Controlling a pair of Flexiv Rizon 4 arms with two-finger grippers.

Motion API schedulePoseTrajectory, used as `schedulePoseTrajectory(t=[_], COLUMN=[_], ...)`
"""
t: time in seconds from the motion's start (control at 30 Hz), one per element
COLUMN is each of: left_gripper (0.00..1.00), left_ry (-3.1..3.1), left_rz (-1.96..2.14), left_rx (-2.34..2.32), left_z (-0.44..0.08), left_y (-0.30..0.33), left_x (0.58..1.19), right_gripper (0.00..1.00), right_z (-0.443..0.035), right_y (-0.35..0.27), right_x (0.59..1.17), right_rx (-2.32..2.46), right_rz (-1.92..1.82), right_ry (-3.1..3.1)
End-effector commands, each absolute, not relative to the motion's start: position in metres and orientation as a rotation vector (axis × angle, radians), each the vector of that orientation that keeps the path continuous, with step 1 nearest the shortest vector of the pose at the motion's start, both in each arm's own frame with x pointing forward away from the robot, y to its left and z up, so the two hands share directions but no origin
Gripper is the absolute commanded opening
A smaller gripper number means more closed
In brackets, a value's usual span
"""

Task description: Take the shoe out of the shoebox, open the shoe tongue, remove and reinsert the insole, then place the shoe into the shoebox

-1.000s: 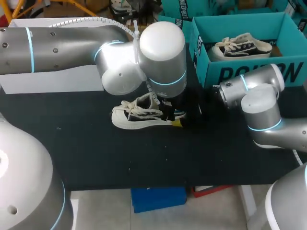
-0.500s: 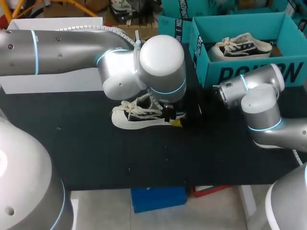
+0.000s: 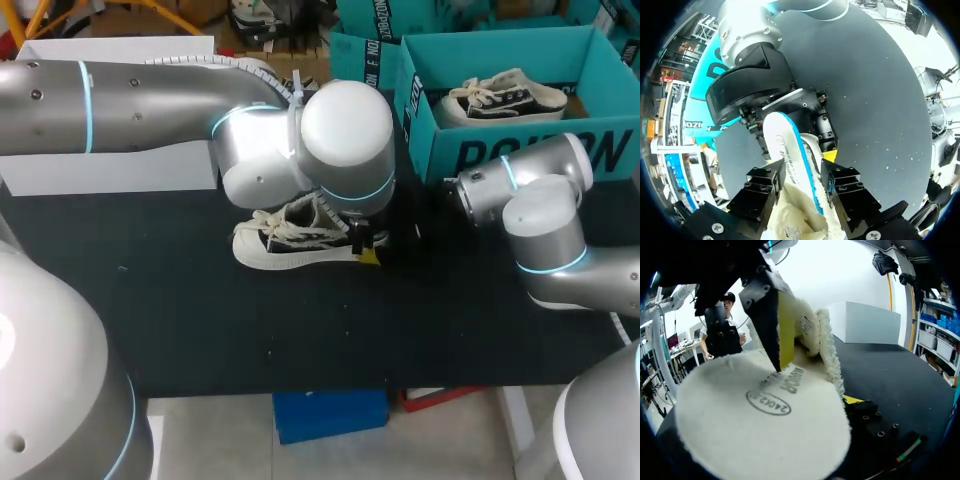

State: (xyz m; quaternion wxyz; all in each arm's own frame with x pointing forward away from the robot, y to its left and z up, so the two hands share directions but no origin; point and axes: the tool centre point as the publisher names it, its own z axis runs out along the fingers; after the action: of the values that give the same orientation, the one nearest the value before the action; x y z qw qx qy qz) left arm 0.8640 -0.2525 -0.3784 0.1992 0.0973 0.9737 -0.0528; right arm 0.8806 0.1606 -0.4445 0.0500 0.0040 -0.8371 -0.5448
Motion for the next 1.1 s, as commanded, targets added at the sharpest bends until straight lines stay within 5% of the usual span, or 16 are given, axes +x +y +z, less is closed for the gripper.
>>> schedulePoseTrajectory(t=[0.03,0.07,0.2,0.27,0.63,1.1], left_gripper=[0.36,0.19,0.16,0.00,0.00,0.00], left_ry=[2.730,2.731,2.736,2.739,2.799,2.935], left_rz=[-0.149,-0.149,-0.150,-0.147,-0.212,-0.650], left_rx=[0.266,0.263,0.254,0.250,0.336,0.588], left_z=[-0.382,-0.382,-0.382,-0.382,-0.375,-0.307], left_y=[-0.257,-0.258,-0.260,-0.260,-0.256,-0.246], left_x=[0.869,0.869,0.871,0.872,0.866,0.830], right_gripper=[0.00,0.00,0.00,0.00,0.00,0.00], right_z=[-0.448,-0.448,-0.448,-0.448,-0.448,-0.448], right_y=[0.160,0.160,0.160,0.160,0.160,0.160], right_x=[0.881,0.881,0.881,0.881,0.881,0.881], right_rx=[0.012,0.012,0.012,0.012,0.012,0.012], right_rz=[-1.656,-1.656,-1.656,-1.656,-1.656,-1.656], right_ry=[-2.549,-2.549,-2.549,-2.549,-2.549,-2.549])
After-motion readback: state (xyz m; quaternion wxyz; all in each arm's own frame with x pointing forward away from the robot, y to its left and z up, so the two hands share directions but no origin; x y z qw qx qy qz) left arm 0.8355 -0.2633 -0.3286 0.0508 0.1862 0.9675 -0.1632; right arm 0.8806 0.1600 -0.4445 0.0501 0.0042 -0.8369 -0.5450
